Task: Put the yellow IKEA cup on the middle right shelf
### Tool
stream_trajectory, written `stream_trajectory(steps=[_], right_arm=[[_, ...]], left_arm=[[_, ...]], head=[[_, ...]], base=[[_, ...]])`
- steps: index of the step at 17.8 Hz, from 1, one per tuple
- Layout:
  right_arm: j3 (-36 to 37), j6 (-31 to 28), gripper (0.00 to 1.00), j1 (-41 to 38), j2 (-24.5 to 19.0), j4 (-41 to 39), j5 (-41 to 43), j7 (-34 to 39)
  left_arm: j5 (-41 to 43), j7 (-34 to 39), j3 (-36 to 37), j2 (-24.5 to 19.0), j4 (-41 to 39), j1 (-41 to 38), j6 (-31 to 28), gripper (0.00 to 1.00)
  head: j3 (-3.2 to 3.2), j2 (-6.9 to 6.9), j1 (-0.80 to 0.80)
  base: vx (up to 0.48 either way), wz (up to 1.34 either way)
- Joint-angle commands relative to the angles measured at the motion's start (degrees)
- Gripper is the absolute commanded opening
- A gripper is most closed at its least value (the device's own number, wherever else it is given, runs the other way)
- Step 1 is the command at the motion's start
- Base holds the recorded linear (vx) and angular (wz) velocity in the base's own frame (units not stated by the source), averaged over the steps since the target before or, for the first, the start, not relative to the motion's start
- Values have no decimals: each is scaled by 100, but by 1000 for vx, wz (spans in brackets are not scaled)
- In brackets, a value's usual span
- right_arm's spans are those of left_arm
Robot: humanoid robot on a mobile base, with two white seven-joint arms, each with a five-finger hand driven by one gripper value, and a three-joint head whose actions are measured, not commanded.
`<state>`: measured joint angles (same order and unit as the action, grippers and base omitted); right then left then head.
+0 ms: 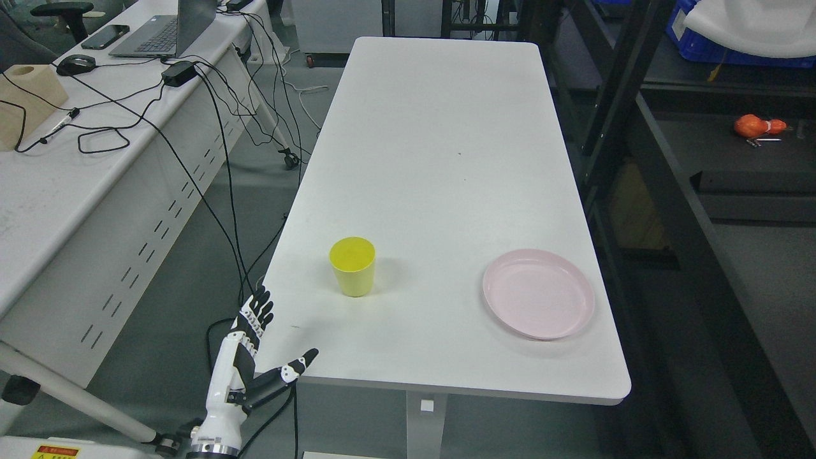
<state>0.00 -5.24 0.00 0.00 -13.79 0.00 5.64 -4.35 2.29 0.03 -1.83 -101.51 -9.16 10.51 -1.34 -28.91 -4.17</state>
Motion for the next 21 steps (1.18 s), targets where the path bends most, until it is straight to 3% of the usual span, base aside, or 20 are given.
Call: stream_trajectory(steps=[1, 12, 21], right_arm=[[-97, -4, 100, -61, 100, 0, 141, -1232], [-97, -4, 99, -61, 100, 0, 141, -1232], [-97, -4, 99, -61, 100, 0, 141, -1232]], left_arm=[[-4, -1, 6, -19, 0, 10, 3, 99], [-39, -18, -293, 33, 306, 220, -199, 99], [-1129, -54, -266, 77, 693, 687, -216, 99]], head=[[0, 0, 0], [0, 0, 0], [0, 0, 0]], base=[[0, 0], [2, -1], [5, -5]])
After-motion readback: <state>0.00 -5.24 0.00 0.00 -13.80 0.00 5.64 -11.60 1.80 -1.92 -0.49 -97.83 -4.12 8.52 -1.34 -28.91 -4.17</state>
